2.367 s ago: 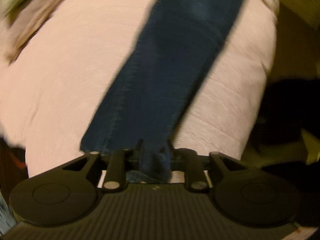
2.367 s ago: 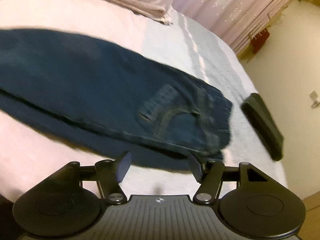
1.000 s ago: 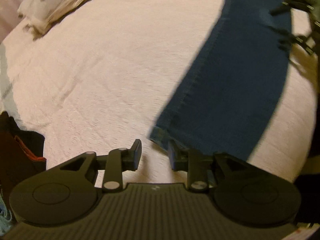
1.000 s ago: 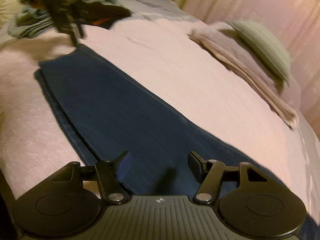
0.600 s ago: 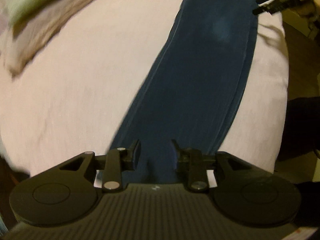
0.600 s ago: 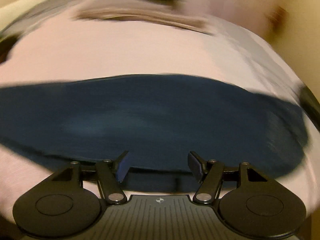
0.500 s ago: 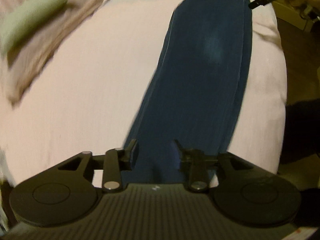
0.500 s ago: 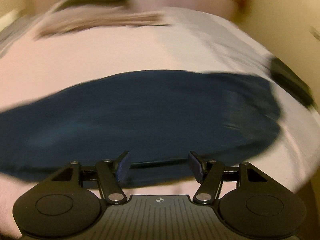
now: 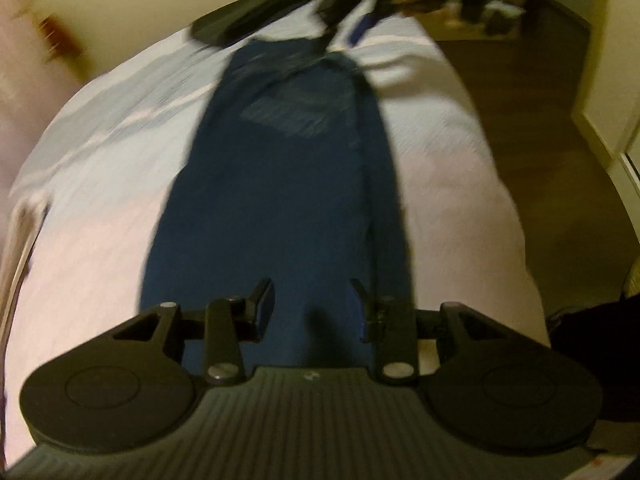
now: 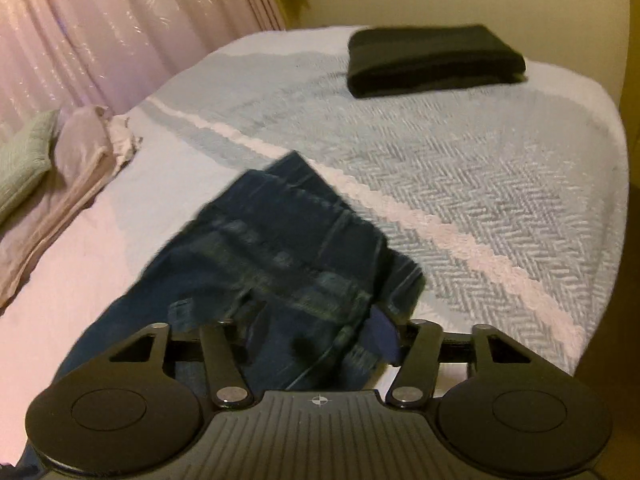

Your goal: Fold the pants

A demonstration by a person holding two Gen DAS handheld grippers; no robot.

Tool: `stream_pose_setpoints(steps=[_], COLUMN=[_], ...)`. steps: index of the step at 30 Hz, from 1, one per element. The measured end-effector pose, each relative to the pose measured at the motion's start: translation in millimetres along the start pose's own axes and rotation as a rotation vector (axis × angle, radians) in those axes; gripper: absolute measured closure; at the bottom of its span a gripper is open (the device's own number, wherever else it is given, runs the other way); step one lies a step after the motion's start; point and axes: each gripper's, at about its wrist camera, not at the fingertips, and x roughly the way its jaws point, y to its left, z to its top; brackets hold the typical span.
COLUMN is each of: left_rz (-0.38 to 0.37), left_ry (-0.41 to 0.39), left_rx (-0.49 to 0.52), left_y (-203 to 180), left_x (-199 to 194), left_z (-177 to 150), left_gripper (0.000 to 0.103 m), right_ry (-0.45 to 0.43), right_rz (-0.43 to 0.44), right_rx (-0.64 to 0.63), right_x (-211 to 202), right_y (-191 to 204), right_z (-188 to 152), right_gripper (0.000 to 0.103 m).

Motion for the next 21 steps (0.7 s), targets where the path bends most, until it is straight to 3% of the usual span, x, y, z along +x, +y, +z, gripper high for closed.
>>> stream_pose_setpoints(steps=[6,16,19,21], left_rz=[-0.022,0.039,0.032,0.021], left_ry=[-0.023,0.009,0.017,0.020], left_rx=[0.134,0.270,0.259,0.245], left_y=[-25,-37,-37,-36], left_x=[53,90,87,85], left_z=[39,51,53,54], left_gripper=[0.069,0.067,0.084,0.093], right_ry=[0.006,0.013,0.029,0.034], right_rz=[0.058,0.154,0.190,0.204], right_rx=[0.050,0.163,0.221,0.264], right_x=[21,40,44,43], right_y=[-21,-45,-52,-57], right_z=[5,7,6,7], right_gripper=[0.057,0.056,0.057,0.071])
